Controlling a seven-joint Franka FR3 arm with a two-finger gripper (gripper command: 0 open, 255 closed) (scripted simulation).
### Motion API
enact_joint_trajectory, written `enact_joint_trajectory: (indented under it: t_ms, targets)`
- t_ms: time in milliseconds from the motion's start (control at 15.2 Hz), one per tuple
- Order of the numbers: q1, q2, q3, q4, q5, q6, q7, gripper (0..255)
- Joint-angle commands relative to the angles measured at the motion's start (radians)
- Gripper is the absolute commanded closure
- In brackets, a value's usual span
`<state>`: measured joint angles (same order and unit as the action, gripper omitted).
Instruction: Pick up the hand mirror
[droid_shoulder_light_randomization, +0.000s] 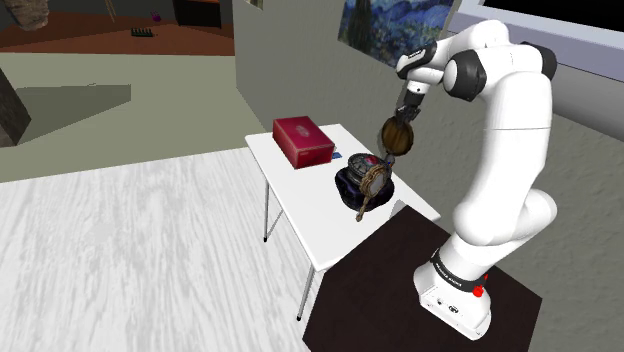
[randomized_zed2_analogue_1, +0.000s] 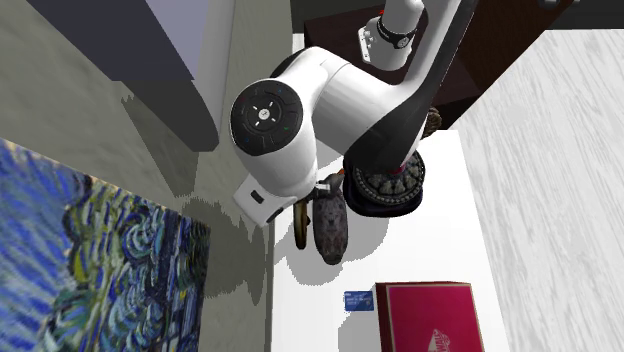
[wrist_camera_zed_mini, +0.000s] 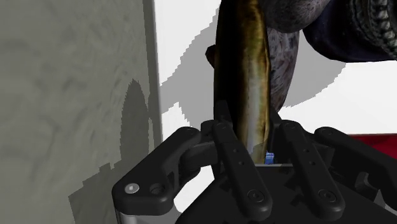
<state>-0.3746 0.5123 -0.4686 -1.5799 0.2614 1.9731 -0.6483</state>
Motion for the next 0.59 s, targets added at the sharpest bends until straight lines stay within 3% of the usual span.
enact_joint_trajectory:
  t_ms: [0,528]
  targets:
    - [0.003,-0.014,-0.004,0.009,-0.007,-0.022,0.006,255]
    - [0.004,-0.039,-0.011,0.057,-0.022,-0.091,0.016,255]
